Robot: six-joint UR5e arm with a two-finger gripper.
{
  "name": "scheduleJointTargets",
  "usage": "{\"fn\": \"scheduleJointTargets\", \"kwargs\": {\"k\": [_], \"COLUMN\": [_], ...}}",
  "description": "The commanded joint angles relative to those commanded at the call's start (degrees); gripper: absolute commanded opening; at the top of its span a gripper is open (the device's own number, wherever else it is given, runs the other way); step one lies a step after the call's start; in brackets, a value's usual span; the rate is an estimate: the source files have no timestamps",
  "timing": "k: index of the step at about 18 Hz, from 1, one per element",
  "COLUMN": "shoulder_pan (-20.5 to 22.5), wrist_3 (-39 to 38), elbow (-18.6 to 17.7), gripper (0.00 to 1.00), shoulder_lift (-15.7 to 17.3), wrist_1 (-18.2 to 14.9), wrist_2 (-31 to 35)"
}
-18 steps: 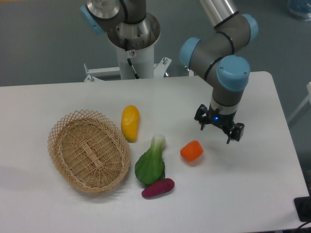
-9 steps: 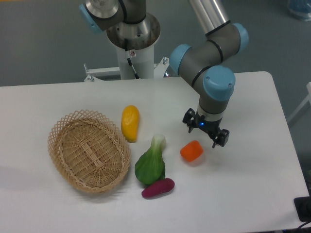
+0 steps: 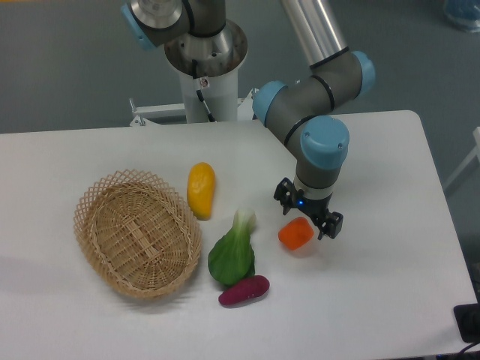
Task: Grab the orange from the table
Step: 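Close the gripper around the orange piece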
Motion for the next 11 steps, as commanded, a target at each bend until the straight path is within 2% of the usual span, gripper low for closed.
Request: {"fn": "scheduleJointTargets", "kwargs": {"k": [5,9,10,11], "shoulder_pan": [-0.62,-0.62,-0.62,-0.62], "wrist_3": [-0.18,-0.18,-0.09,-0.09], "elbow": [-0.35,-0.53,-0.61,-0.70], "gripper": [1.00,0.75,0.66,0.62], "shoulder_lift": [-0.97,-1.06,-1.06,-0.97], "wrist_1": [0.09,0.09,0.09,0.09], "wrist_2": [0.09,0.18,0.18,0.18]}}
